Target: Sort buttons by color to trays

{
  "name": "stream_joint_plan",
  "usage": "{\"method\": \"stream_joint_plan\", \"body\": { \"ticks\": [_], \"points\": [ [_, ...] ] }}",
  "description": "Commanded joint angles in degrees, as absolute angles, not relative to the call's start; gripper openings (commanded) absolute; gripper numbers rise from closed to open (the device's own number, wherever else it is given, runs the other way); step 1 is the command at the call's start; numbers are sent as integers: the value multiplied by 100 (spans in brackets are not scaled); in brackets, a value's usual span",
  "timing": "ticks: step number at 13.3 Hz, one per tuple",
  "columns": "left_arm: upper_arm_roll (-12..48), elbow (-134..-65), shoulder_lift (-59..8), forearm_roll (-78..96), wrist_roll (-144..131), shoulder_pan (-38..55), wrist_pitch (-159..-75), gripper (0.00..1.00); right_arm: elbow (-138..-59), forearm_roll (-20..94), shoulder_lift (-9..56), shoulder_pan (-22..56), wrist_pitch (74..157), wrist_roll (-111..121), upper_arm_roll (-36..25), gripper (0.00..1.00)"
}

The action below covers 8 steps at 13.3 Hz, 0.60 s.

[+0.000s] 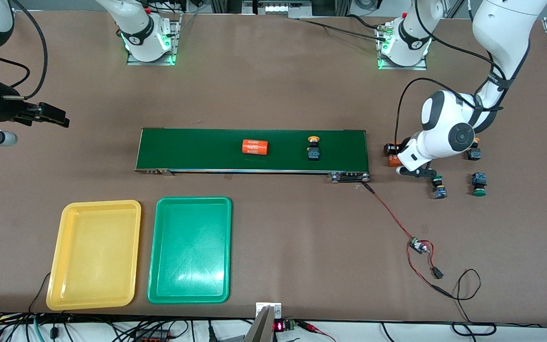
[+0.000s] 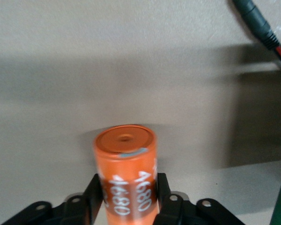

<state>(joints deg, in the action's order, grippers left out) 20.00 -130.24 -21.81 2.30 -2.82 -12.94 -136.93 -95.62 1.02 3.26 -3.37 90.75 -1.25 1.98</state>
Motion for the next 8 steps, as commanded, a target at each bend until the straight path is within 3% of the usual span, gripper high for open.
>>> {"method": "stream_joint_plan", "body": {
  "ticks": [1, 6, 8],
  "points": [
    [2039, -12903, -1742, 106, 24, -1319, -13439, 0, -9562, 193, 308, -334, 9097, -141, 202, 100],
    [2074, -11964, -1573, 88, 1666, -1117, -12509, 0, -9562, 193, 308, -334, 9097, -141, 202, 100],
    [2100, -11927, -1573, 97, 2292, -758, -12428, 0, -9562, 193, 308, -334, 9097, -141, 202, 100]
  ]
}}
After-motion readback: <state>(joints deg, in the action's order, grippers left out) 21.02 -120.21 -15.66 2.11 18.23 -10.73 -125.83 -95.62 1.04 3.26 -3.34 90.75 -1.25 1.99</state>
